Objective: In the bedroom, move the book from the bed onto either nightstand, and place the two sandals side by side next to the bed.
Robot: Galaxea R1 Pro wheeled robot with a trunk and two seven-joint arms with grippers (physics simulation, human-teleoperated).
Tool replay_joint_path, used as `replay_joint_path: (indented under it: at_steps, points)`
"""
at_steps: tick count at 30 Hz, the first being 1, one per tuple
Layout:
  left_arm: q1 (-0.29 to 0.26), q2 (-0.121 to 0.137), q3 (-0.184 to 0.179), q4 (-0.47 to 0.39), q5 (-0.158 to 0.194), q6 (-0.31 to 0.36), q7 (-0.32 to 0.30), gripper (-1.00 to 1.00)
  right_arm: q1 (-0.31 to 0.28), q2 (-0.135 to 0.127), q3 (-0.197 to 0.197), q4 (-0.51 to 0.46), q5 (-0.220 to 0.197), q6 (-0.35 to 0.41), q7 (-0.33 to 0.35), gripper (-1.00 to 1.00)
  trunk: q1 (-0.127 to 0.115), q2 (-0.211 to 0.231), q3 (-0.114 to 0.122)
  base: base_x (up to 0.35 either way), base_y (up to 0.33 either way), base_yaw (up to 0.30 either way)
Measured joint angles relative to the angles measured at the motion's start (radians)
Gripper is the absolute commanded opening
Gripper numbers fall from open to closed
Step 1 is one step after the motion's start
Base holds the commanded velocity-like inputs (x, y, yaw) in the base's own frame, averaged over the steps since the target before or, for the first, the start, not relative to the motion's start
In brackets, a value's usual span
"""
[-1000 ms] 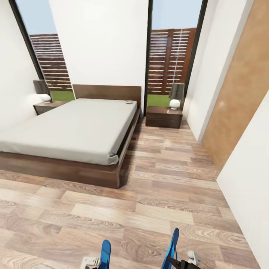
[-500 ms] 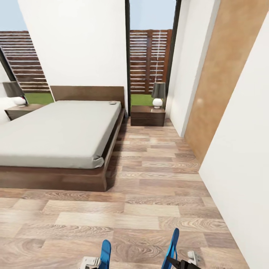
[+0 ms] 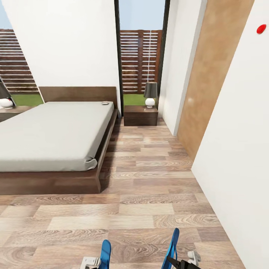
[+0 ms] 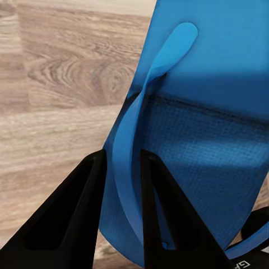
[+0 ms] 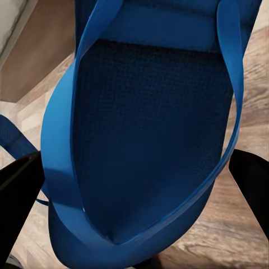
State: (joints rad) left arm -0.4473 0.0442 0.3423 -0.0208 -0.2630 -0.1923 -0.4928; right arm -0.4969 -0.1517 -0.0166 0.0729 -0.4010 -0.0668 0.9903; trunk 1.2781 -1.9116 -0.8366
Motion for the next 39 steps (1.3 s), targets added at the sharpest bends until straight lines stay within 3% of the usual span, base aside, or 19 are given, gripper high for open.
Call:
replay_joint_path:
  at_steps: [25,39]
  points:
    - [0.000,0.000,0.001,0.000,0.000,0.000,0.000,-1.00,0.000,0.000,0.000,0.001,0.000,0.000,0.000,-1.00,0.000,0.000,0.000,0.000,0.000,0.000]
    - [0.000,0.000,0.001,0.000,0.000,0.000,0.000,-1.00,0.000,0.000,-0.001,0.001,0.000,0.000,0.000,-1.00,0.000,0.000,0.020,0.000,0.000,0.000]
